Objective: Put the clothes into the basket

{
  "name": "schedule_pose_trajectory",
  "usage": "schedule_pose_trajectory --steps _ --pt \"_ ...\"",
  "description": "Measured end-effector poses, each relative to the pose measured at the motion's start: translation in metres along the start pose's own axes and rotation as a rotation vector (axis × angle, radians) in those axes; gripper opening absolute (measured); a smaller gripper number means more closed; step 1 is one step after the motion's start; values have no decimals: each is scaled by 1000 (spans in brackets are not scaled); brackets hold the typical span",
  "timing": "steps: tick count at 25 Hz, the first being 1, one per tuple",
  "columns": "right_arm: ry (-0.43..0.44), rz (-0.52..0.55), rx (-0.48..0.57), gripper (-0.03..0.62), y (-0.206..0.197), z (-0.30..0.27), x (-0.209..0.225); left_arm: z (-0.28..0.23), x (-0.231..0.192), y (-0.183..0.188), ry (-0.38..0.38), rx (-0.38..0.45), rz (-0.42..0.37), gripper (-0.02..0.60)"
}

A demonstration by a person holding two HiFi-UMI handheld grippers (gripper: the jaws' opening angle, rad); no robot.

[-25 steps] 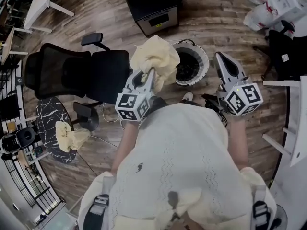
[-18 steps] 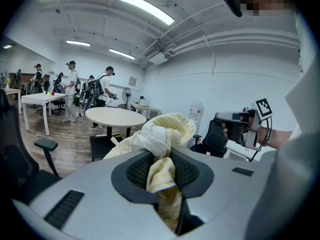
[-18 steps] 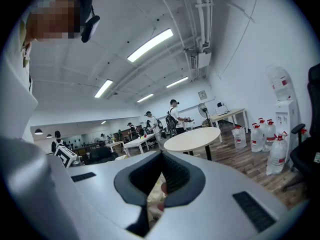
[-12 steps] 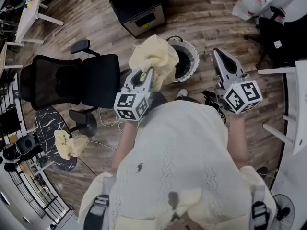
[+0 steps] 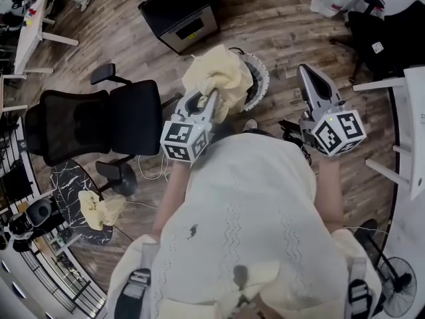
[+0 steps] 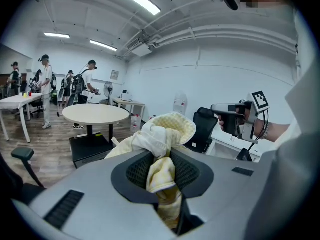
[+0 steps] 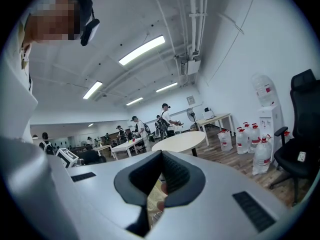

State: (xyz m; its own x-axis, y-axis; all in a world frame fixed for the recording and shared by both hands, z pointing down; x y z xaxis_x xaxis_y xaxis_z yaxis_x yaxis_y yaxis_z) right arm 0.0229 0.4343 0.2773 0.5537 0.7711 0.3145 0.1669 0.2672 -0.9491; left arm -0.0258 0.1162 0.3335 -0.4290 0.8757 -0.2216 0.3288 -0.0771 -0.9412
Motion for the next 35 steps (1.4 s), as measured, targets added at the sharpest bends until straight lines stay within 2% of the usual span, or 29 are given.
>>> schedule_pose_trajectory --steps 8,21,35 --pt "-63 38 -31 8 -6 -13 -7 -25 -25 -7 -77 -73 22 94" --pt "-213 5 -57 8 -21 -10 -11 -65 -51 -15 -192 -167 0 94" --pt "-297 -21 -77 8 -36 -15 -10 -97 -69 -42 -251 -273 16 94"
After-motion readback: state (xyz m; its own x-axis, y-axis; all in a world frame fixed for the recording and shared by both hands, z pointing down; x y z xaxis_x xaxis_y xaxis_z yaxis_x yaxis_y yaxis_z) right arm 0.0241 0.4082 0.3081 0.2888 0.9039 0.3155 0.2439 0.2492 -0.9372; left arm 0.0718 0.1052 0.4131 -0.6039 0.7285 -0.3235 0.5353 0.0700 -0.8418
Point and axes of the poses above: the fingertips, and each gripper's own axes: z backward along the fingers, x to its right, y out of its top, the point moved 10 cm from there along z, backward along the fingers, and after that the axes turned 10 degrees about x, right-handed, at the moved point
